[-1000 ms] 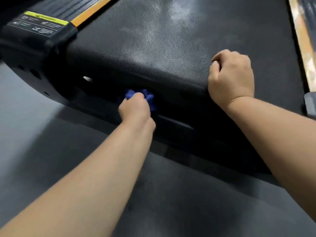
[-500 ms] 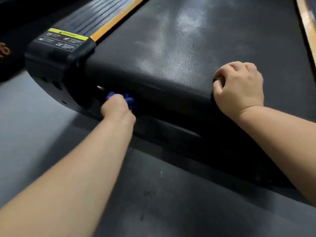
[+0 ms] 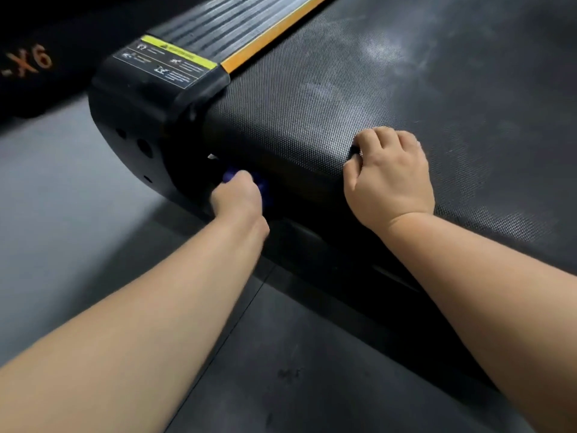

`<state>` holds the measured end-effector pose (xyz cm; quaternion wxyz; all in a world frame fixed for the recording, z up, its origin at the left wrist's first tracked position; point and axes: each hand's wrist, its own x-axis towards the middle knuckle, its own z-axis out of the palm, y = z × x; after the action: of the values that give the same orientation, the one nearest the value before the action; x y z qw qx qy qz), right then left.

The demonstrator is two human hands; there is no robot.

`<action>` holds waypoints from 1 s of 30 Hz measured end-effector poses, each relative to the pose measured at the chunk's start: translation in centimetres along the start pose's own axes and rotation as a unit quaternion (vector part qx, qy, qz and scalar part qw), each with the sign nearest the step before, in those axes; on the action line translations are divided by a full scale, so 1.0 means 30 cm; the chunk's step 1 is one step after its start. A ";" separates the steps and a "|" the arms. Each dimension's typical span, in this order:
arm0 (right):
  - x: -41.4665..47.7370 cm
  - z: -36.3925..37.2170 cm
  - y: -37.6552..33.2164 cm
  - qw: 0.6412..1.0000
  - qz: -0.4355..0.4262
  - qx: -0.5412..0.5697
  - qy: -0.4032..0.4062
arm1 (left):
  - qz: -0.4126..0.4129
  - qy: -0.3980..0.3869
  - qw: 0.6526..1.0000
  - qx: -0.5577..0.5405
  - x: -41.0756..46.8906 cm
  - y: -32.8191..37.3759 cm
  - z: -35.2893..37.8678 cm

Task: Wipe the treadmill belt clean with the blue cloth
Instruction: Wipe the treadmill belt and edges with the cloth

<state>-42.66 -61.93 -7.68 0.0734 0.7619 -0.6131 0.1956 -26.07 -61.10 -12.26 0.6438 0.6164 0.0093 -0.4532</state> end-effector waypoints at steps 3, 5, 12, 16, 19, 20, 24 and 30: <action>-0.003 -0.002 0.000 1.000 -0.002 0.004 0.005 | -0.003 -0.070 0.994 0.081 -0.176 -0.153 0.004; -0.004 -0.002 0.000 1.000 -0.005 0.005 0.005 | -0.045 -0.149 0.982 0.105 -0.296 -0.236 -0.011; -0.008 -0.007 0.006 1.000 -0.014 0.021 -0.008 | -0.020 -0.028 0.999 -0.033 -0.048 -0.028 -0.025; -0.008 -0.005 -0.001 1.000 -0.014 0.020 -0.001 | 0.030 -0.030 0.999 -0.018 0.044 0.113 -0.041; -0.009 -0.003 -0.005 1.000 -0.015 0.016 0.009 | 0.052 -0.010 0.998 0.032 -0.081 0.046 -0.005; -0.008 -0.003 -0.006 1.000 -0.014 0.012 0.010 | 0.058 -0.012 0.998 0.039 -0.122 0.013 0.004; -0.007 0.001 -0.002 1.000 -0.015 0.009 0.013 | 0.037 -0.093 0.992 0.081 -0.246 -0.081 -0.017; -0.011 0.003 -0.005 0.999 -0.016 0.022 0.017 | 0.083 -0.043 0.995 0.042 -0.108 0.035 -0.071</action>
<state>-42.55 -61.62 -7.88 0.0700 0.7695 -0.5951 0.2208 -26.17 -57.72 -10.10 0.6524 0.6216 -0.0890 -0.4244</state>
